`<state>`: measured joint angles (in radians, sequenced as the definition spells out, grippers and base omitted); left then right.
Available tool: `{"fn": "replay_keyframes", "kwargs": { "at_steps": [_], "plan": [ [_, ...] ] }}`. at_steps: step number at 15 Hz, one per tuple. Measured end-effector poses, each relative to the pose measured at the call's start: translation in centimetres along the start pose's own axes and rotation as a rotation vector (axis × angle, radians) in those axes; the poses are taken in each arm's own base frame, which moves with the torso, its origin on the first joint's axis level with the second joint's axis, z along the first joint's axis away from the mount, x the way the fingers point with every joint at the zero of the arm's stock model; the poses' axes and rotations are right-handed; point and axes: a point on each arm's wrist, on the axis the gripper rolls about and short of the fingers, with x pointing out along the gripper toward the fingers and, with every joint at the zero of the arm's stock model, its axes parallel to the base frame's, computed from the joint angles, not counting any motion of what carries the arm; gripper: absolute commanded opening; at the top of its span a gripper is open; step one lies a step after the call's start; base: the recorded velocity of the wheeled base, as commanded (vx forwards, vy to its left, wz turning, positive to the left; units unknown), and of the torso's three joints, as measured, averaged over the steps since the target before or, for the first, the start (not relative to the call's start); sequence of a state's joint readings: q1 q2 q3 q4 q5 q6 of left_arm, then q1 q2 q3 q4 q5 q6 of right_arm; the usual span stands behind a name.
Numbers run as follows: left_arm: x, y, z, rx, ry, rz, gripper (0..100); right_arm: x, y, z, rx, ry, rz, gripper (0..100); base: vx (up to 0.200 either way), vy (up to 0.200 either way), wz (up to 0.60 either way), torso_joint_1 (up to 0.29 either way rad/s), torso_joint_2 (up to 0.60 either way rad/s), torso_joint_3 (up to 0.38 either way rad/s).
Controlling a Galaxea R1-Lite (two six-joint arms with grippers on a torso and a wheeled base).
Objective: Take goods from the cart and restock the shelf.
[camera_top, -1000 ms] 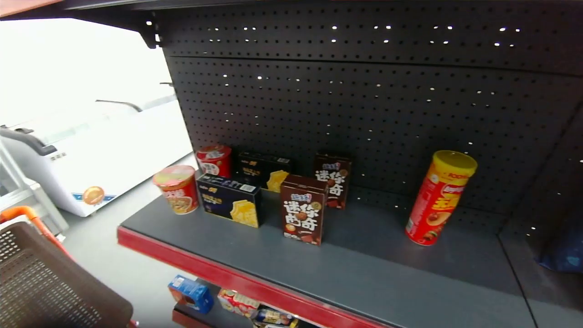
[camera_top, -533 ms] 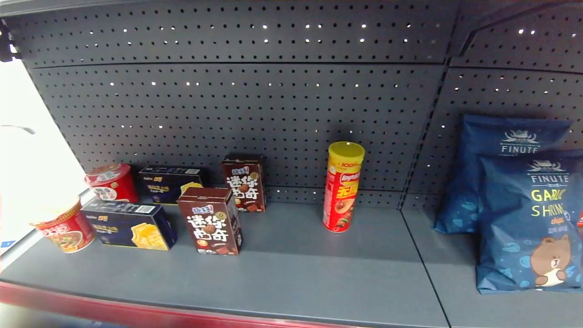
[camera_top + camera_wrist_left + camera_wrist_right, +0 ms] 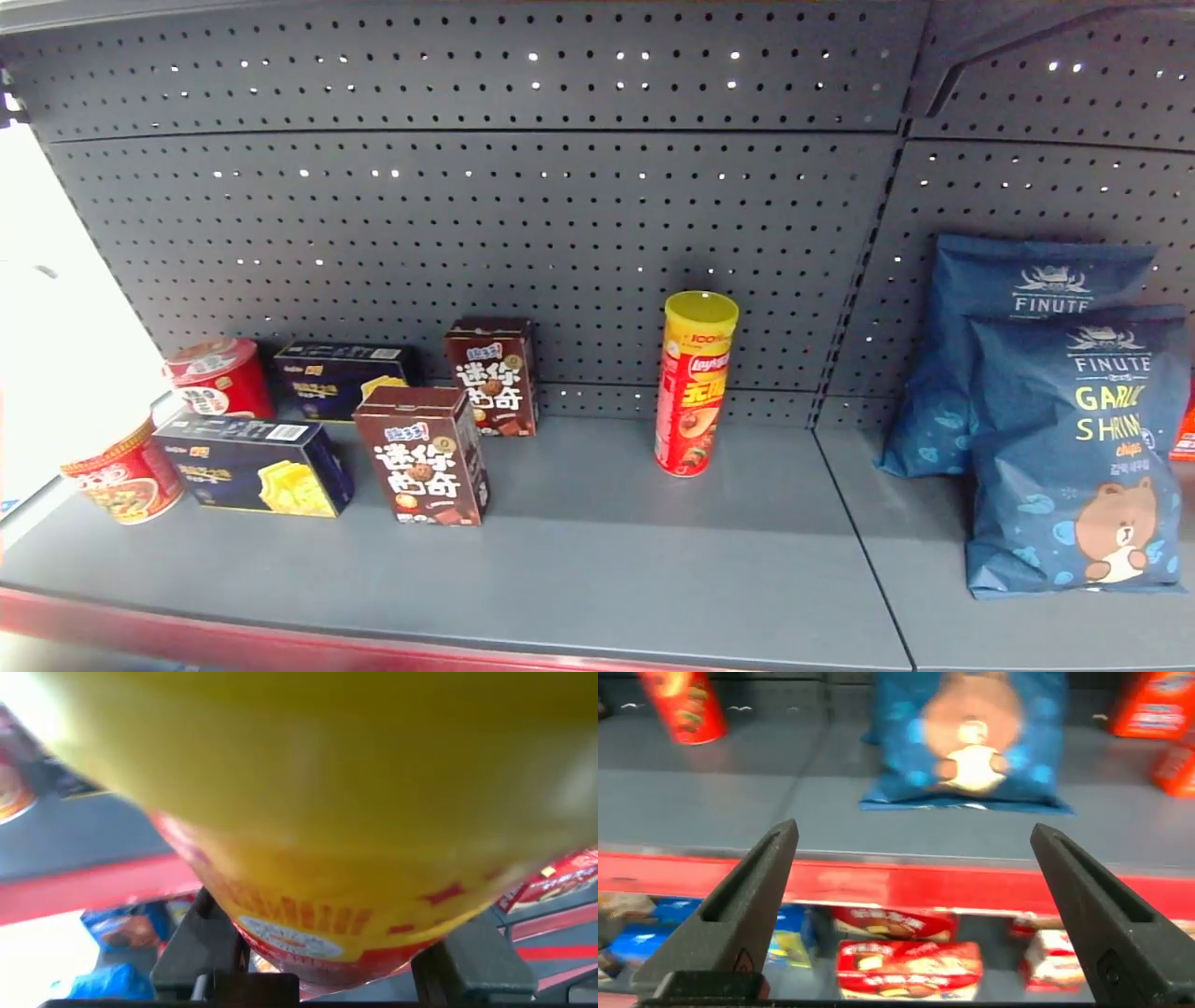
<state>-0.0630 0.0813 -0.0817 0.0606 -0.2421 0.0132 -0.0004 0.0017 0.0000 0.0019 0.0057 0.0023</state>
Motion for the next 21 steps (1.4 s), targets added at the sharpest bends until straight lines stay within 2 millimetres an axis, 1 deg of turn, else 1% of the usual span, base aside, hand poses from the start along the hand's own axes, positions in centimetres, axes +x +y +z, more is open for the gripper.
{"fn": "replay_keyframes", "kwargs": {
  "at_steps": [5,7,10,15,16,18,20,21],
  "plan": [
    [0.0,0.0,0.0,-0.001,0.003,0.0,0,0.0,0.0,0.0,0.0,-0.001,0.0,100,0.0,0.0,0.0,0.0,0.0,0.0],
    [0.0,0.0,0.0,0.0,0.004,0.0,0,0.0,0.0,0.0,0.0,0.0,0.001,100,0.0,0.0,-0.6,0.002,0.0,0.005],
    [0.2,0.0,-0.6,-0.005,0.023,0.0,0,0.0,0.0,0.0,0.0,-0.001,0.0,100,0.0,0.0,0.0,0.0,0.0,0.0],
    [0.3,0.1,-0.5,-0.025,-0.002,0.005,0,0.0,0.0,0.1,-0.007,0.006,0.021,100,0.0,0.0,0.0,0.0,0.0,0.0],
    [0.2,0.1,-0.4,-0.026,-0.006,0.003,0,-0.1,0.0,1.0,-0.01,-0.005,0.043,100,0.0,0.0,0.0,0.0,0.0,0.0],
    [0.3,0.1,-0.6,-0.022,0.001,0.0,0,0.1,0.1,4.8,-0.015,-0.017,0.128,100,0.0,0.0,0.0,0.0,0.0,0.0],
    [0.4,0.1,-0.7,-0.006,-0.015,-0.003,0,1.6,0.3,8.3,-0.016,0.033,0.301,100,0.0,0.0,0.0,0.0,0.0,0.0],
    [0.5,0.1,-0.8,-0.006,-0.02,-0.001,0,3.0,0.6,9.9,-0.015,0.053,0.393,100,0.0,0.0,0.0,0.0,0.0,0.0]
  ]
}}
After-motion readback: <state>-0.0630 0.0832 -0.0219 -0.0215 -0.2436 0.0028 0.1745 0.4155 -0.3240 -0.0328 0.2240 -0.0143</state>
